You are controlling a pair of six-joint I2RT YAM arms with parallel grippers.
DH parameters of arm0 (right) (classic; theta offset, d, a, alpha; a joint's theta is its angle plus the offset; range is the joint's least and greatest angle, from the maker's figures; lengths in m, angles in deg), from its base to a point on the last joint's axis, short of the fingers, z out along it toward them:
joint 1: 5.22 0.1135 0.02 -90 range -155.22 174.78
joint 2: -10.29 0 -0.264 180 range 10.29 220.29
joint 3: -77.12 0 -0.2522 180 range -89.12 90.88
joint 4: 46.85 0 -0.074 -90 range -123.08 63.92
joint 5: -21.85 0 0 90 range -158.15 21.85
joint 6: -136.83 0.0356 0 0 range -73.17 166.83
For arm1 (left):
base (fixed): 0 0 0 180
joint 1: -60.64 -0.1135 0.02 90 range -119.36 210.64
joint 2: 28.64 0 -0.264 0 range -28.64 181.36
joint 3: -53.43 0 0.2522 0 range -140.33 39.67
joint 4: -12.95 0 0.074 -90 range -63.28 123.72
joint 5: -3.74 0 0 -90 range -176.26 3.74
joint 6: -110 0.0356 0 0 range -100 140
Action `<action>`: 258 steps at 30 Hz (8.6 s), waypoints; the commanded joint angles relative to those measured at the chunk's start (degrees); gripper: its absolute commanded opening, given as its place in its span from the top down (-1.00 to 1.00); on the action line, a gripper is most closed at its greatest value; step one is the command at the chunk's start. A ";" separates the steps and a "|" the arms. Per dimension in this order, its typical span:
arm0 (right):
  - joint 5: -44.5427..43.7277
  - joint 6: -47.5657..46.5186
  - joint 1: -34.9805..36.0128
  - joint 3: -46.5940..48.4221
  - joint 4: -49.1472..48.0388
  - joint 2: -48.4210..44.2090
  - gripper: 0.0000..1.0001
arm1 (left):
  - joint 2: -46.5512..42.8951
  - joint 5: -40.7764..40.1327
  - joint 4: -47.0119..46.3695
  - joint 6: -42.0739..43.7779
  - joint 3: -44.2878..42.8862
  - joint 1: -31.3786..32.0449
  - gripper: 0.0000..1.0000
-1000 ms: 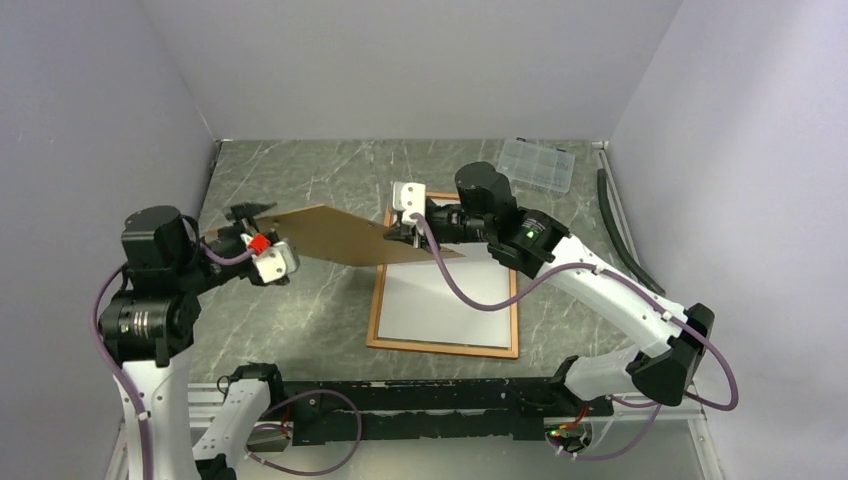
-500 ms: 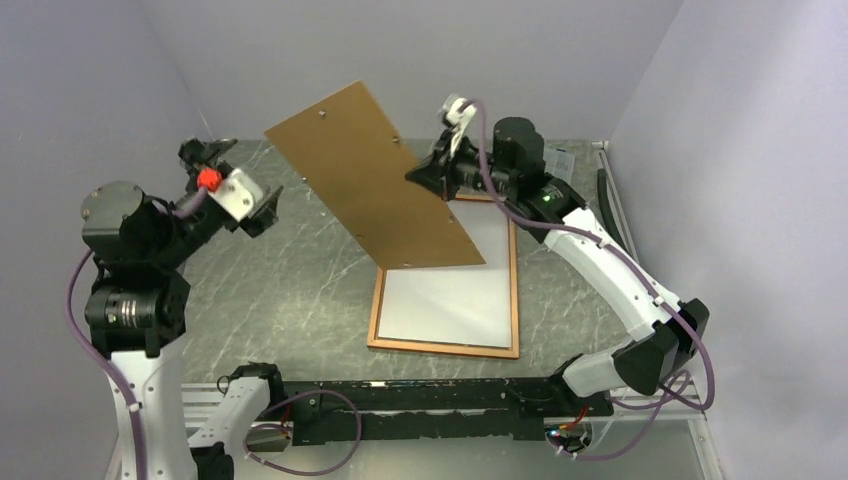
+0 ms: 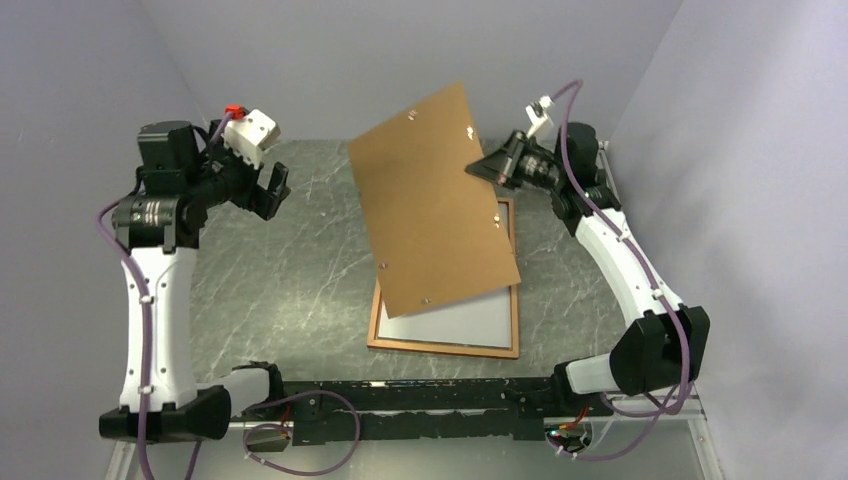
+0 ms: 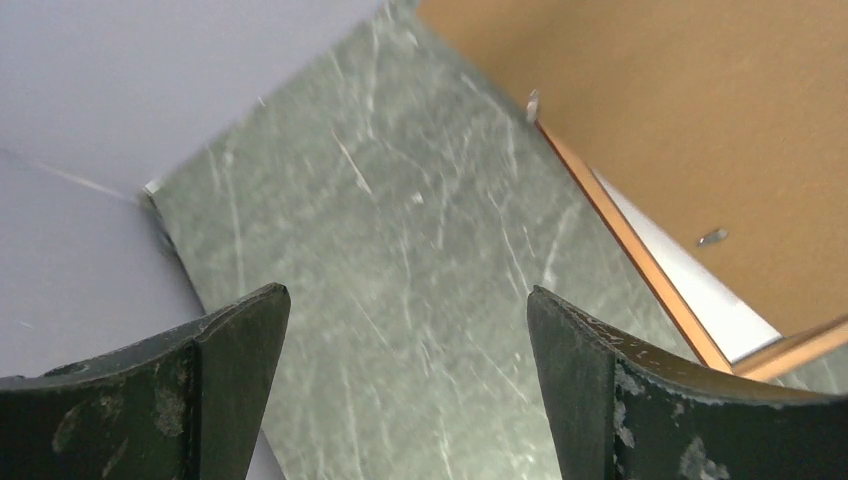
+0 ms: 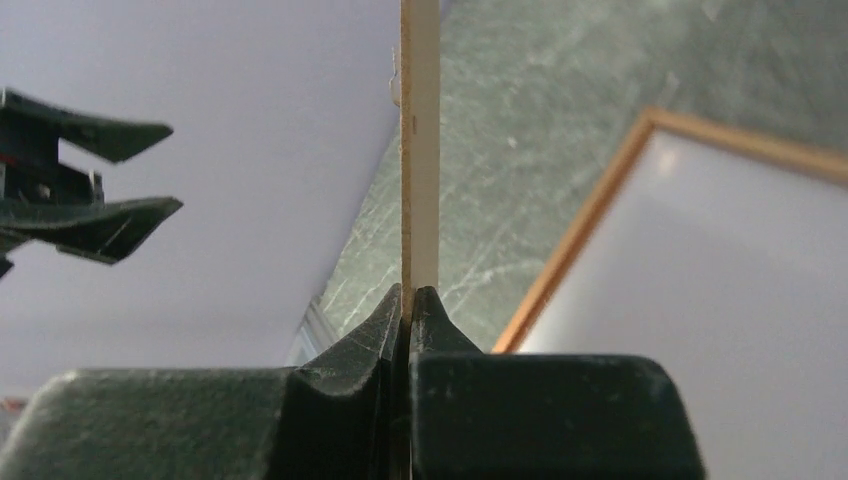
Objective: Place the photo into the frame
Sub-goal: Turn over the photo frame item on the photo frame, then install the photo frame at the center of the board.
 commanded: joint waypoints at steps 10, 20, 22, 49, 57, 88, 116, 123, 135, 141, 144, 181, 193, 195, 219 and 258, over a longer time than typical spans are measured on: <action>4.69 19.12 -12.80 -23.77 -16.65 -11.00 1.00 | 5.96 -3.27 2.27 -4.18 10.13 0.02 -0.88; 4.54 18.47 -16.29 -31.62 -19.91 -9.81 1.00 | 9.37 -0.85 -0.84 -5.85 16.77 0.05 -0.88; 4.58 18.56 -16.48 -32.85 -20.77 -9.32 1.00 | 9.55 -0.57 -1.39 -5.72 17.64 0.04 -0.88; 4.45 19.24 -16.92 -39.79 -30.73 -1.19 1.00 | 13.07 2.17 -2.65 -6.11 19.63 0.11 -0.88; 4.77 20.18 -17.01 -39.87 -33.76 2.14 1.00 | 13.73 2.99 -2.55 -6.26 19.48 0.13 -0.88; -0.24 19.84 -16.93 -48.68 -36.49 2.16 1.00 | 17.93 5.29 -6.24 -7.85 24.35 3.22 -0.88; -9.64 3.94 -11.75 -39.32 -16.35 5.48 0.32 | 19.37 3.38 -8.34 -8.35 26.48 9.09 -0.88; -16.84 -2.45 -8.18 -32.82 -5.65 5.77 0.10 | 19.10 3.40 -8.27 -8.03 27.00 9.12 -0.88; -35.69 -9.28 1.32 -19.60 13.15 11.28 -0.50 | 18.42 3.56 -7.35 -7.30 26.87 9.18 -0.88; -39.35 -9.98 3.19 -16.44 16.31 13.66 -0.69 | 17.83 3.32 -7.07 -6.91 26.90 9.19 -0.88; -42.83 -10.94 4.46 -14.65 18.53 14.61 -0.76 | 17.65 3.23 -7.04 -6.91 26.96 9.19 -0.88; -21.31 2.31 23.94 -19.39 -11.53 17.79 0.14 | 39.28 19.65 -14.51 -17.65 26.25 11.82 -0.28; -15.92 -2.52 28.17 -20.29 -18.45 23.53 -0.12 | 43.97 23.90 -16.45 -17.91 28.46 13.29 0.02; -15.88 -3.82 28.27 -19.28 -17.78 24.56 -0.12 | 44.42 24.43 -16.81 -18.01 28.77 13.55 0.06; -12.16 -7.88 30.33 -15.85 -17.09 29.29 -0.06 | 47.04 23.78 -18.15 -18.72 29.59 14.81 0.33; -9.35 -4.73 33.35 -14.77 -18.36 33.25 0.14 | 43.99 21.68 -17.88 -18.26 30.38 14.76 0.44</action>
